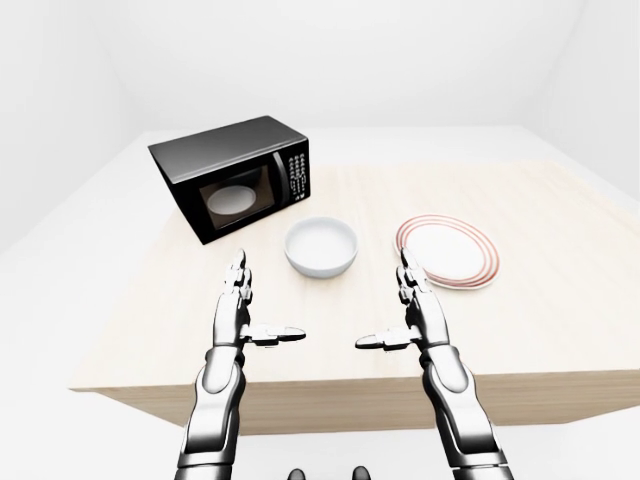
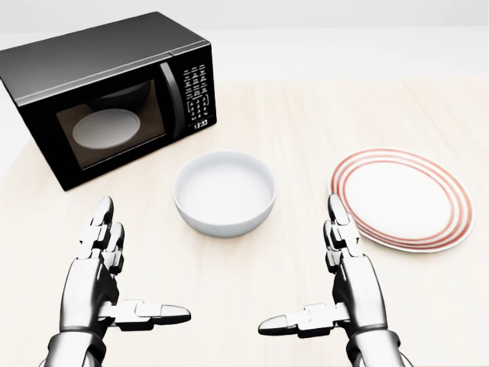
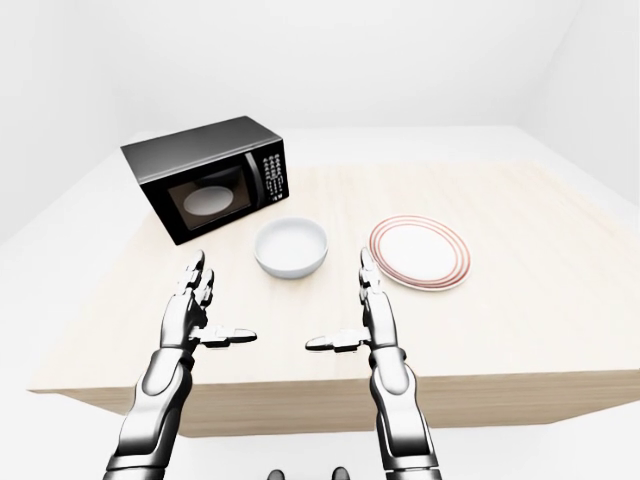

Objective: Pick up the white bowl and put it on the plate.

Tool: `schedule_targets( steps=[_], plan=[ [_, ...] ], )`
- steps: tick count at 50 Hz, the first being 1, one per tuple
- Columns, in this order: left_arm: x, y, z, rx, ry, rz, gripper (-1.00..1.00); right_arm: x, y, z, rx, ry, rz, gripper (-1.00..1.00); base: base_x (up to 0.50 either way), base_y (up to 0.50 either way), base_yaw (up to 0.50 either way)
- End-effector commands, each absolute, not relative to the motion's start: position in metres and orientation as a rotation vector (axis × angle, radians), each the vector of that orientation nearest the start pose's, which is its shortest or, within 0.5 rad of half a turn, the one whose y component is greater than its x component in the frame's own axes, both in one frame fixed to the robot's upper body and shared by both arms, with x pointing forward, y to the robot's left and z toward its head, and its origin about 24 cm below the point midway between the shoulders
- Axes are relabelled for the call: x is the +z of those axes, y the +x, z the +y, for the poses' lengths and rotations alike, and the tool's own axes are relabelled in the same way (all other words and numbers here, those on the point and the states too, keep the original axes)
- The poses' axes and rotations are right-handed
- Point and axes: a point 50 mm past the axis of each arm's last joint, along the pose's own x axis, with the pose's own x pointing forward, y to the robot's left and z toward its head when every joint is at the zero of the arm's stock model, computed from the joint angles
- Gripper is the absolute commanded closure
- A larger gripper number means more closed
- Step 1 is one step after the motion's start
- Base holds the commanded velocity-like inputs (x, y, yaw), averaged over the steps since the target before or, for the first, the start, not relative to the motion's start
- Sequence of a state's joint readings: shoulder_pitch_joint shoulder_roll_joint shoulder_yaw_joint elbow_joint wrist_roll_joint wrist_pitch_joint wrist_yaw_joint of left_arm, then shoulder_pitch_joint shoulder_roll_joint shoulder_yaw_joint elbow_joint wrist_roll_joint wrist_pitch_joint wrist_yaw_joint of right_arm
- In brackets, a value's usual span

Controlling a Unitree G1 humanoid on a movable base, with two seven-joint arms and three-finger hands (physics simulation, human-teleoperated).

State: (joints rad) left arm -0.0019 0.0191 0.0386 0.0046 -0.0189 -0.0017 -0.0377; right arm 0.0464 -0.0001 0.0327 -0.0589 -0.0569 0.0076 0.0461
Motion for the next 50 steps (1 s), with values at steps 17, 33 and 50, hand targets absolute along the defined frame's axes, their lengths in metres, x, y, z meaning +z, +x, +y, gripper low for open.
schedule_targets(
  steps=[17, 33, 50],
  plan=[
    [0.0412, 0.2539, 0.1599, 0.0, 0.0, 0.0, -1.0, 0.0428, 0.2443, -0.139, 0.073, -0.059, -0.006, -1.0, 0.26, 0.0, 0.0],
    [0.0412, 0.2539, 0.1599, 0.0, 0.0, 0.0, -1.0, 0.0423, 0.2443, -0.1389, 0.074, -0.059, -0.005, -1.0, 0.26, 0.0, 0.0],
    [0.0412, 0.2539, 0.1599, 0.0, 0.0, 0.0, -1.0, 0.0476, 0.2477, -0.1427, 0.057, -0.094, -0.023, -1.0, 0.08, 0.0, 0.0]
  ],
)
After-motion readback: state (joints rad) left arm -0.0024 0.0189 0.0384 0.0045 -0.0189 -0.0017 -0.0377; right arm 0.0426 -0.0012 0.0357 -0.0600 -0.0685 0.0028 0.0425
